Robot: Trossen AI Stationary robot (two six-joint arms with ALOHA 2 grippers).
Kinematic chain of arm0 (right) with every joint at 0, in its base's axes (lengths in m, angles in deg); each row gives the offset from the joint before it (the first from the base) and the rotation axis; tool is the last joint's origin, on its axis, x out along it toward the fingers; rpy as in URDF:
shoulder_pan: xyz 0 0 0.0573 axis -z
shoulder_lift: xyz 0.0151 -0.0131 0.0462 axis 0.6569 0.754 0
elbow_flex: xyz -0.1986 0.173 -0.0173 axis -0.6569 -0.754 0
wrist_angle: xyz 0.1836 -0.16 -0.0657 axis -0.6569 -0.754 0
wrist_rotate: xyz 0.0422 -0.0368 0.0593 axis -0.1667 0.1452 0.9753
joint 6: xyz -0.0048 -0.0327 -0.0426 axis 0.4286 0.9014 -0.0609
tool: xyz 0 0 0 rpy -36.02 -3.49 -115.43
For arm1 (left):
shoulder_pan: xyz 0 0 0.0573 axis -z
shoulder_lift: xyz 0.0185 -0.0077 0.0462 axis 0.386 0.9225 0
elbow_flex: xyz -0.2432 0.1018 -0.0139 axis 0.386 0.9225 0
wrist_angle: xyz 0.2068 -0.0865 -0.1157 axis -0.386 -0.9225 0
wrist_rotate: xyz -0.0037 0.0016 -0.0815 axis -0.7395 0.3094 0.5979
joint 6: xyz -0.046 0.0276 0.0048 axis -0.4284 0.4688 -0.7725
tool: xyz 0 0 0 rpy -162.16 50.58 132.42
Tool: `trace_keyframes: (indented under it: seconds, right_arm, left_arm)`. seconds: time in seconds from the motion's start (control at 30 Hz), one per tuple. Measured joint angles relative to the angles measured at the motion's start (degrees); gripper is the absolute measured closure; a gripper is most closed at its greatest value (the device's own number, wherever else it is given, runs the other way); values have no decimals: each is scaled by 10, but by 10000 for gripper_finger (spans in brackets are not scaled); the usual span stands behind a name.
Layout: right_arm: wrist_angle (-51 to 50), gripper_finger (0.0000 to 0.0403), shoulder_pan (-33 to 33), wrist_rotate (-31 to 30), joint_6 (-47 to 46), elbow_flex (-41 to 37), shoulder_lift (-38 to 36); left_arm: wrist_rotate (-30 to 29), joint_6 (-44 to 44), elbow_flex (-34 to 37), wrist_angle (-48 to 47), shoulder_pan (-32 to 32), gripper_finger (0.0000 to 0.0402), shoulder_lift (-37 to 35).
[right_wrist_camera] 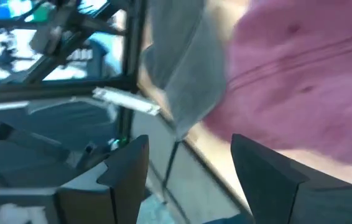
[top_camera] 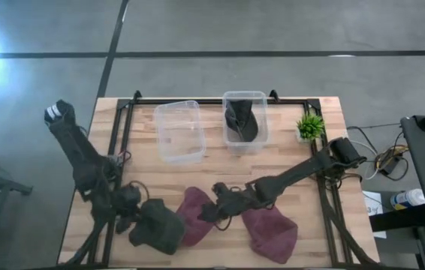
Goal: Pick & Place hat
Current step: Put the black cap into the right transparent bin
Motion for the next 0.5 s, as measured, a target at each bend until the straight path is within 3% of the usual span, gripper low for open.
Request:
trace_keyframes:
  seconds: [0.17,0.3,0.5]
  right_arm:
    - [16,179,-4,41,1,9,17]
    - [79,179,-4,77,-1,9,36]
    - [85,179,-11,125,-3,36,92]
  left_arm:
    - [1,-55,-8,103,32,276,97]
    - [-2,-68,-44,138,30,276,168]
    - [-3,-76,-81,200,11,276,268]
